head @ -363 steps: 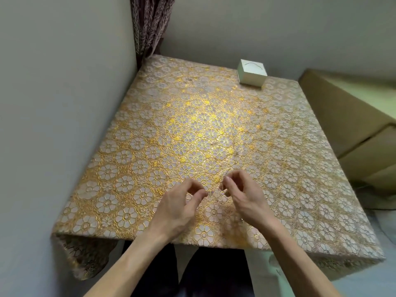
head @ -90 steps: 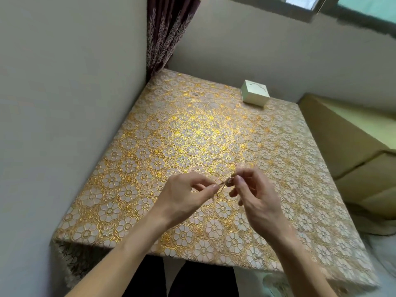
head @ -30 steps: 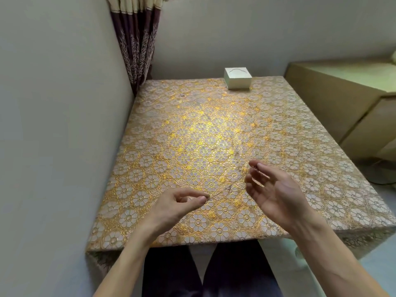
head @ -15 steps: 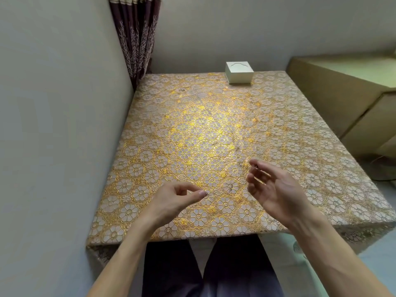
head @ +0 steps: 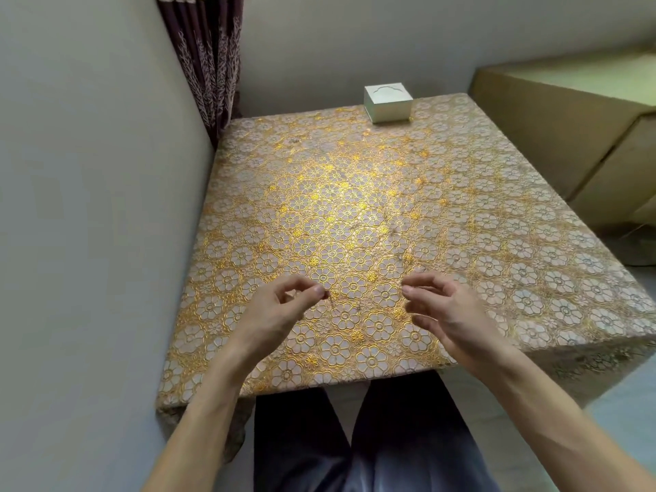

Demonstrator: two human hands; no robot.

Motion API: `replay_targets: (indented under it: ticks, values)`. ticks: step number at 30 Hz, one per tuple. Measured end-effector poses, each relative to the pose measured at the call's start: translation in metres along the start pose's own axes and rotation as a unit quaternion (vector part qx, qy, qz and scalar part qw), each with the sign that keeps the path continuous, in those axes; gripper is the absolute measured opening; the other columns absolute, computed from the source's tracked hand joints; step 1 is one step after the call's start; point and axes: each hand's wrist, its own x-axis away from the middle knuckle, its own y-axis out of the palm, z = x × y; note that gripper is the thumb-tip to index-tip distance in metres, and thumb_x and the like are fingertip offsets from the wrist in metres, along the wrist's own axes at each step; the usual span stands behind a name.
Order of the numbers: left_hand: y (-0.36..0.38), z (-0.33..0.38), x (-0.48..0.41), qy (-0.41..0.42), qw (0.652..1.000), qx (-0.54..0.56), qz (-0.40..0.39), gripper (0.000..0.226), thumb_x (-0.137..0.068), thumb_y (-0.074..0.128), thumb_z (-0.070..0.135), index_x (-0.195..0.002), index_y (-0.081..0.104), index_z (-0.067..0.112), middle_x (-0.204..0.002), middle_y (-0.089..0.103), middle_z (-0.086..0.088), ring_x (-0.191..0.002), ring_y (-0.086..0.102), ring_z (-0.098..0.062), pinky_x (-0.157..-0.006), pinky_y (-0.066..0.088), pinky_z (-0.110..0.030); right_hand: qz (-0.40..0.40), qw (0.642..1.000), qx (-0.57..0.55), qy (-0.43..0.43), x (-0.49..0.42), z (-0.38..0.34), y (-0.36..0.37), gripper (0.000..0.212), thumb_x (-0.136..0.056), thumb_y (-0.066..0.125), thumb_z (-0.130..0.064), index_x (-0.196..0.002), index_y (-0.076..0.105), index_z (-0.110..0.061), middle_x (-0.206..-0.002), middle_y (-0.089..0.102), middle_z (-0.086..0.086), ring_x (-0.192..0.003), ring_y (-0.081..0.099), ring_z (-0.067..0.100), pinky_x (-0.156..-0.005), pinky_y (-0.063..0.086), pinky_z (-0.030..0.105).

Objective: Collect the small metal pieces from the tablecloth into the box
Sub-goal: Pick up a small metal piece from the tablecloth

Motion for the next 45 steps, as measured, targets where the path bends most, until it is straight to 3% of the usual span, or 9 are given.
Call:
replay_targets:
  ticks: [3, 7, 11, 15, 22, 28, 31, 37, 45]
  values:
    - [0.0, 0.003, -0.001, -0.003, 1.0, 0.001, 0.017, 0.016, -0.093, 0.064, 0.035, -0.09, 0.074, 0.024, -0.093, 0.068, -0.004, -0.079, 0.055, -0.011, -0.067, 0.039, -0.023, 0.013, 0.995, 0.095, -0.017, 0.001, 0.009, -0.001, 0.011, -0.092, 0.069, -0.012, -0.104, 0.069, -0.012, -0.098, 0.07, 0.006, -0.083, 0.064, 0.016, -0.073, 0.05, 0.028]
    - [0.0, 0.005, -0.001, -0.007, 1.0, -0.003, 0.016, 0.017, -0.095, 0.061, 0.032, -0.095, 0.072, 0.019, -0.101, 0.071, -0.003, -0.078, 0.059, -0.001, -0.068, 0.04, -0.019, 0.019, 0.988, 0.146, -0.042, 0.002, 0.017, -0.003, 0.011, -0.094, 0.066, -0.012, -0.105, 0.069, -0.013, -0.103, 0.071, 0.006, -0.077, 0.063, 0.01, -0.069, 0.05, 0.024]
    - [0.003, 0.008, -0.003, -0.008, 1.0, 0.011, 0.019, 0.016, -0.096, 0.061, 0.033, -0.093, 0.073, 0.022, -0.101, 0.074, 0.003, -0.08, 0.064, -0.002, -0.072, 0.043, -0.024, 0.024, 0.974, 0.211, -0.071, -0.001, 0.025, -0.005, 0.009, -0.095, 0.066, -0.016, -0.101, 0.071, -0.021, -0.093, 0.072, 0.002, -0.076, 0.066, 0.01, -0.062, 0.048, 0.015]
    - [0.006, 0.013, -0.005, 0.006, 1.0, 0.013, 0.016, 0.026, -0.088, 0.061, 0.045, -0.093, 0.073, 0.022, -0.101, 0.074, -0.006, -0.081, 0.063, -0.005, -0.074, 0.045, -0.03, 0.018, 0.956, 0.279, -0.093, -0.003, 0.033, -0.007, 0.008, -0.093, 0.069, -0.024, -0.093, 0.072, -0.031, -0.092, 0.073, -0.005, -0.078, 0.069, 0.009, -0.073, 0.057, 0.028]
    - [0.009, 0.023, -0.009, 0.027, 0.999, 0.021, 0.002, 0.029, -0.085, 0.06, 0.046, -0.093, 0.071, 0.021, -0.094, 0.076, 0.007, -0.079, 0.065, -0.003, -0.066, 0.046, -0.013, -0.008, 0.908, 0.407, -0.101, -0.001, 0.033, -0.005, 0.004, -0.096, 0.064, -0.033, -0.095, 0.067, -0.031, -0.089, 0.068, -0.016, -0.084, 0.065, -0.002, -0.074, 0.052, 0.019]
    - [0.01, 0.027, -0.01, 0.047, 0.998, 0.012, -0.027, 0.028, -0.087, 0.061, 0.042, -0.096, 0.071, 0.018, -0.082, 0.072, 0.01, -0.074, 0.063, -0.001, -0.063, 0.048, -0.012, -0.035, 0.878, 0.461, -0.121, -0.002, 0.029, 0.0, 0.009, -0.096, 0.061, -0.036, -0.099, 0.067, -0.03, -0.092, 0.068, -0.016, -0.086, 0.063, -0.003, -0.083, 0.055, 0.027]
    - [0.012, 0.03, -0.011, 0.057, 0.997, 0.0, -0.044, 0.028, -0.086, 0.061, 0.043, -0.095, 0.071, 0.019, -0.072, 0.067, 0.016, -0.069, 0.059, 0.0, -0.061, 0.047, -0.013, -0.038, 0.878, 0.453, -0.147, -0.003, 0.022, 0.007, 0.017, -0.096, 0.062, -0.039, -0.109, 0.065, -0.029, -0.103, 0.066, -0.015, -0.092, 0.063, -0.001, -0.086, 0.056, 0.028]
    - [0.011, 0.032, -0.012, 0.068, 0.995, -0.036, -0.059, 0.025, -0.089, 0.061, 0.043, -0.092, 0.073, 0.021, -0.066, 0.058, 0.015, -0.064, 0.052, 0.0, -0.059, 0.045, -0.015, -0.06, 0.919, 0.315, -0.231, 0.003, -0.008, 0.028, 0.026, -0.09, 0.072, -0.04, -0.114, 0.068, -0.029, -0.105, 0.071, -0.017, -0.093, 0.067, -0.004, -0.076, 0.054, 0.016]
    - [0.009, 0.034, -0.01, 0.082, 0.993, -0.055, -0.064, 0.029, -0.089, 0.061, 0.045, -0.091, 0.07, 0.018, -0.072, 0.054, 0.0, -0.064, 0.049, -0.006, -0.06, 0.043, -0.022, -0.089, 0.902, 0.326, -0.267, -0.002, -0.021, 0.041, 0.014, -0.092, 0.072, -0.033, -0.102, 0.074, -0.023, -0.09, 0.074, -0.012, -0.084, 0.069, 0.001, -0.07, 0.052, 0.013]
